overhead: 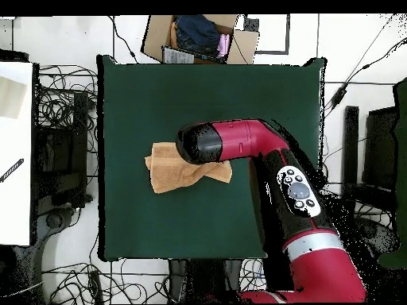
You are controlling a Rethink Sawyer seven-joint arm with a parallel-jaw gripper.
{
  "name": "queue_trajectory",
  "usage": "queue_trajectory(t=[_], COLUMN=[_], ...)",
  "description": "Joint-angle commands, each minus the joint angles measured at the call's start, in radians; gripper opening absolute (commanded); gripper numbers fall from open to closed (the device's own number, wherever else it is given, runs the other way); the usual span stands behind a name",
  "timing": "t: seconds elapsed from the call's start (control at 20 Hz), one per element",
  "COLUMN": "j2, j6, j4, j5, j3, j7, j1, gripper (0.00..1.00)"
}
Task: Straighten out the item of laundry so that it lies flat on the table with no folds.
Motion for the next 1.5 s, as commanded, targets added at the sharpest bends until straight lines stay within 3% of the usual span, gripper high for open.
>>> queue_trajectory(t=[0.05, 0.7, 1.2, 1.5], j2=[0.05, 0.057, 0.031, 0.02], j6=[0.173, 0.244, 0.237, 0.272], j4=[-0.063, -0.114, -0.077, -0.044], j5=[0.011, 0.001, 0.005, 0.01], j3=[-0.008, 0.015, 0.023, 0.065], j7=[-0.026, -0.046, -0.047, -0.132], j1=[0.004, 0.008, -0.004, -0.034], gripper=[1.0, 1.0, 1.0, 1.0])
